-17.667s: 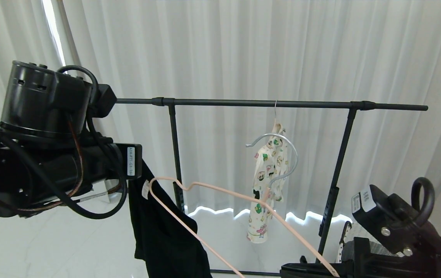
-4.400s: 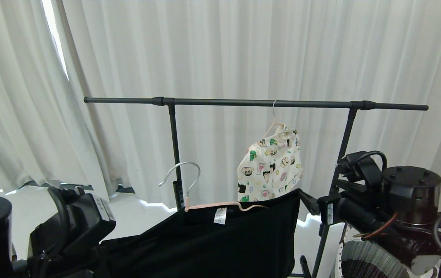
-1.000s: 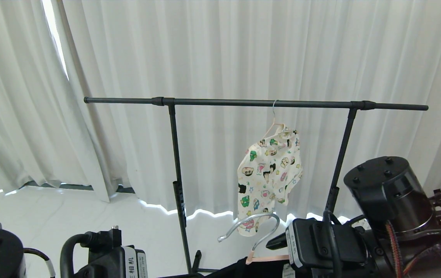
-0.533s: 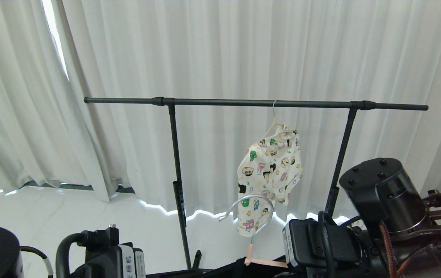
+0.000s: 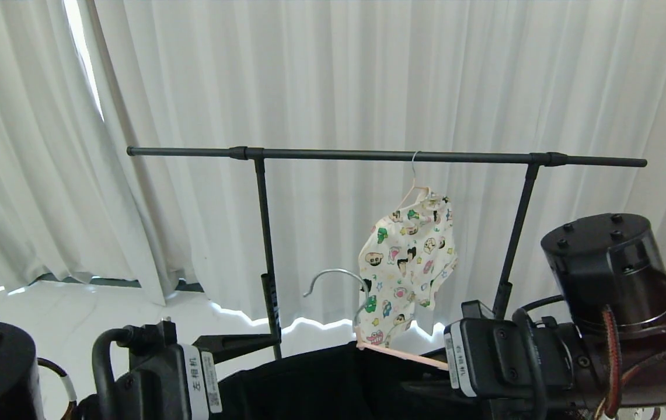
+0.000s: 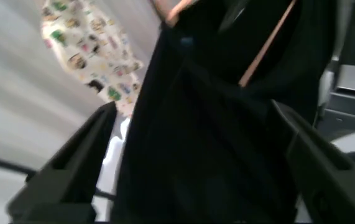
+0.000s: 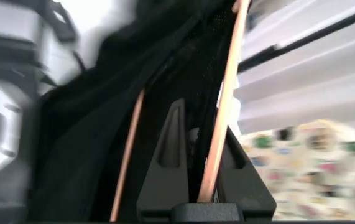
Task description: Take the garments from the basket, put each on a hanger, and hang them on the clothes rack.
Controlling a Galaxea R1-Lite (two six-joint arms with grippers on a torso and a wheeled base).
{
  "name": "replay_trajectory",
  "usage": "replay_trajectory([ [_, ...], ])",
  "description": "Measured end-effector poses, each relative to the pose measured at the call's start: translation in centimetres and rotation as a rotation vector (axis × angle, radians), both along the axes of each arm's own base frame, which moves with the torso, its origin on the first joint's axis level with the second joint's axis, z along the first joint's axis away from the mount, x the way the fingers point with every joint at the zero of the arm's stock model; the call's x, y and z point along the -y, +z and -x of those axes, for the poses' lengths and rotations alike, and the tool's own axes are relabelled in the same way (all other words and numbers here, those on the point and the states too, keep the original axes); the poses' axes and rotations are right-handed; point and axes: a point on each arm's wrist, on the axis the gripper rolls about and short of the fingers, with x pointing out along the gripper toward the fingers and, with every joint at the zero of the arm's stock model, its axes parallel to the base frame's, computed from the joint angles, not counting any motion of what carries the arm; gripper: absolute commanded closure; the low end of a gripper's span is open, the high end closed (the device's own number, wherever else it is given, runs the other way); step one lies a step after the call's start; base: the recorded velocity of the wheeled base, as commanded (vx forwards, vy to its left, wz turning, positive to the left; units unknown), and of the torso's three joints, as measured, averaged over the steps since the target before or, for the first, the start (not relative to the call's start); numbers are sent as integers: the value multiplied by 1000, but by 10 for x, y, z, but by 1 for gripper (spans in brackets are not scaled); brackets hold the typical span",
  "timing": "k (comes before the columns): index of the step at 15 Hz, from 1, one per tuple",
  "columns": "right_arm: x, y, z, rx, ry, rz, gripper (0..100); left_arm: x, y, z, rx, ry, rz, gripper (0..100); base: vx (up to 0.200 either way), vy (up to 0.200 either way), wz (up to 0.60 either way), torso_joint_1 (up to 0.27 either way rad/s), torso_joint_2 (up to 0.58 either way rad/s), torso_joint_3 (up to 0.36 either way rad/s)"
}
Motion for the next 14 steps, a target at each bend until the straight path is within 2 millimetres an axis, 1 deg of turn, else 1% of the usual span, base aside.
replay_trajectory([
  [2, 12, 6, -7, 72, -10, -7, 100, -8, -1, -8, -3, 69, -3, 0, 0, 0, 0, 0, 0, 0],
  [3, 18, 10, -9, 91, -22, -19, 100, -15, -3, -13, -7, 123, -6, 0, 0, 0, 0, 0, 0, 0],
  [5, 27, 18, -8, 115, -36, -45, 100, -31, -9, -21, -24, 233, -21, 0, 0, 0, 0, 0, 0, 0],
  [7, 32, 23, -5, 152, -39, -87, 100, -46, -19, -25, -54, 319, -43, 0, 0, 0, 0, 0, 0, 0],
  [10, 38, 20, 1, 206, -17, -148, 100, -59, -33, -27, -103, 401, -76, 0, 0, 0, 0, 0, 0, 0],
  [12, 44, 13, 8, 228, 4, -142, 100, -63, -39, -32, -130, 438, -92, 0, 0, 0, 0, 0, 0, 0],
  [14, 48, 11, 13, 238, 13, -140, 100, -64, -42, -34, -147, 455, -104, 0, 0, 0, 0, 0, 0, 0],
])
